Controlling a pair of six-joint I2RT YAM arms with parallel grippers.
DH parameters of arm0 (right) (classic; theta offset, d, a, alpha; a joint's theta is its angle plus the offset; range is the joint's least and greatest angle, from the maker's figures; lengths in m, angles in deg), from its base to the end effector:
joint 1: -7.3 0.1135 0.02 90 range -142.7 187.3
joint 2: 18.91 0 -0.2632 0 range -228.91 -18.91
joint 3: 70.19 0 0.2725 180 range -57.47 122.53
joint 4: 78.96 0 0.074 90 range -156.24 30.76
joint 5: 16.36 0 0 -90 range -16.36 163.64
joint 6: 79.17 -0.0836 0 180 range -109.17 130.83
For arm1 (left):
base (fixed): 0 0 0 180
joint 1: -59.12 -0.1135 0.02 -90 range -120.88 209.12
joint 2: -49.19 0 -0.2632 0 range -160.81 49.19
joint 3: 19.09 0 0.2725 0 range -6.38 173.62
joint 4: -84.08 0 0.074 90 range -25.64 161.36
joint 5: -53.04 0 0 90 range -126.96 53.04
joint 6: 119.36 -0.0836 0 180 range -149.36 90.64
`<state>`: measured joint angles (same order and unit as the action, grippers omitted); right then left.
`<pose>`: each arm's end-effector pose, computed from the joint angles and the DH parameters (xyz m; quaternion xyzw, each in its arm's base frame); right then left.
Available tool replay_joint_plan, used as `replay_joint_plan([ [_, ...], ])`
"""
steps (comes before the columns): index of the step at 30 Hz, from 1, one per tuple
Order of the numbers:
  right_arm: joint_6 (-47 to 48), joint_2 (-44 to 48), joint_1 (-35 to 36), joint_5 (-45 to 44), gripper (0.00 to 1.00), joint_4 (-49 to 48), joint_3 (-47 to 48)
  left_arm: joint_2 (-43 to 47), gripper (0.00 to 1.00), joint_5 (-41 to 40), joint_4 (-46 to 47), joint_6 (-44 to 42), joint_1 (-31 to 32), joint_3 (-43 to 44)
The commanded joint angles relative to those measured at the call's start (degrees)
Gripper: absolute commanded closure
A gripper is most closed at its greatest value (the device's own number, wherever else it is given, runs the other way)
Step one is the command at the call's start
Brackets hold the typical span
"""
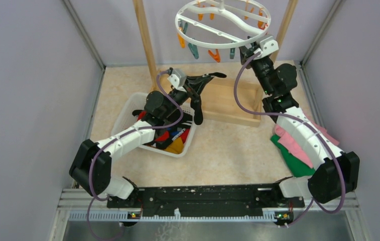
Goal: Clip the socks to the hanger
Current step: Open the clamp at the hanger.
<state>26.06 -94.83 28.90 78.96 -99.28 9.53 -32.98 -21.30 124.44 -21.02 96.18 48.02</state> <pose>0.3424 0.1439 0.4511 -0.2085 0.5031 0.0718 0.8356 0.2952 -0.2512 0.3695 0.2430 0.4850 -0.3902 0.7440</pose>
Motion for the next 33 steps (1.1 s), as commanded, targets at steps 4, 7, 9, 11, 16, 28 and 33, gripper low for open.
replay_joint_plan([
  [4, 0.22, 0.18, 0.54, 1.13, 0.79, -1.93, 4.02, 0.25, 1.00, 1.62, 2.82, 1.31, -0.29, 1.71],
  [7, -0.81, 0.51, 0.50, 2.88, 0.90, -0.35, 4.50, -0.07, 1.00, 2.48, 2.95, 1.90, -0.33, 1.81],
  [9, -2.90, 0.79, 0.48, 4.20, 0.94, 1.27, 5.15, -0.46, 1.00, 3.60, 2.96, 2.98, -0.47, 2.29],
  [11, -6.26, 1.13, 0.23, 6.17, 0.96, 4.15, 6.04, -1.26, 1.00, 5.14, 2.91, 5.29, -0.80, 3.00],
  [16, -19.46, 2.14, -0.16, 10.24, 1.00, 13.68, 8.47, -2.71, 1.00, 8.14, 6.77, 11.88, -1.22, 1.17],
  [28, -39.05, 2.72, -0.19, 8.71, 1.00, 24.87, 11.90, -5.21, 1.00, 14.87, 9.28, 27.22, -3.16, 1.28],
  [33, -41.33, 3.68, -0.20, 9.27, 1.00, 24.85, 10.66, -8.24, 1.00, 20.63, 10.41, 38.60, -4.21, 2.98],
])
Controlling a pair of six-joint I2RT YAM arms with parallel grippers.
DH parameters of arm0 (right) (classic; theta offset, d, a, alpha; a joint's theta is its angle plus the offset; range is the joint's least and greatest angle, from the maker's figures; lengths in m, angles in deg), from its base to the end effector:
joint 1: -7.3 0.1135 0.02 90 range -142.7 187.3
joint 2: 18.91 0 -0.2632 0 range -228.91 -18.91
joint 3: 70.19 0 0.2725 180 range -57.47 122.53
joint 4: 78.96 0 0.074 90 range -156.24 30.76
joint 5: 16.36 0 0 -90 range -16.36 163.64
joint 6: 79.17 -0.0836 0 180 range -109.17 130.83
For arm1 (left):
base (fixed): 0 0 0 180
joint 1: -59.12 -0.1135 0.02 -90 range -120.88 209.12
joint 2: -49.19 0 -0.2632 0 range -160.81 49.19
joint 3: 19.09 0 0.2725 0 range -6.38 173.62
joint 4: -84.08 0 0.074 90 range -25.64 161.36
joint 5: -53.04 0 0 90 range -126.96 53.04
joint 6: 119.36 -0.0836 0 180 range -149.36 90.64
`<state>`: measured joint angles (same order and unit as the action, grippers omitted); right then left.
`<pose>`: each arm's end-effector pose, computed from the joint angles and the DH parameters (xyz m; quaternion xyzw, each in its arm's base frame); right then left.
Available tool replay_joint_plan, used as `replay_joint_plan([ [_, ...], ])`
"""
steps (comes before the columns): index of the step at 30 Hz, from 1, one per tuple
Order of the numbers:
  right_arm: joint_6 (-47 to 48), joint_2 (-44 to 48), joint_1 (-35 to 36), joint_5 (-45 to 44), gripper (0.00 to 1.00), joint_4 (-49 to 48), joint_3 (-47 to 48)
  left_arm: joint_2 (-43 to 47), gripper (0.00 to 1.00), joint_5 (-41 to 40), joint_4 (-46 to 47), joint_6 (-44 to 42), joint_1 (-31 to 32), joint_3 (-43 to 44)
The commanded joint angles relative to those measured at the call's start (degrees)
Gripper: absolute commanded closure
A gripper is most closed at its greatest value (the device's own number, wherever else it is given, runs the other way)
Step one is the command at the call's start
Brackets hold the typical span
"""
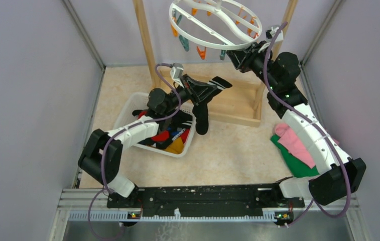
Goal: Clip the socks to the hanger
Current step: Open the clamp at the hanger.
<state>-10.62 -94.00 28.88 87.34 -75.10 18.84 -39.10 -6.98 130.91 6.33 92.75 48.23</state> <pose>0.3364 0.1543 0.4607 -0.0921 0.6376 0.3504 0.6799 0.3085 -0.2554 0.3429 0.2099 0.5167 -0.5785 0.5952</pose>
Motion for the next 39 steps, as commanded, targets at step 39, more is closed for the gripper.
replay_joint_plan([
  [39, -9.00, 2.59, -1.18, 5.27, 1.00, -7.21, -5.10, -20.40, 1.00, 11.45, 29.52, 43.33, -1.74, 15.54],
])
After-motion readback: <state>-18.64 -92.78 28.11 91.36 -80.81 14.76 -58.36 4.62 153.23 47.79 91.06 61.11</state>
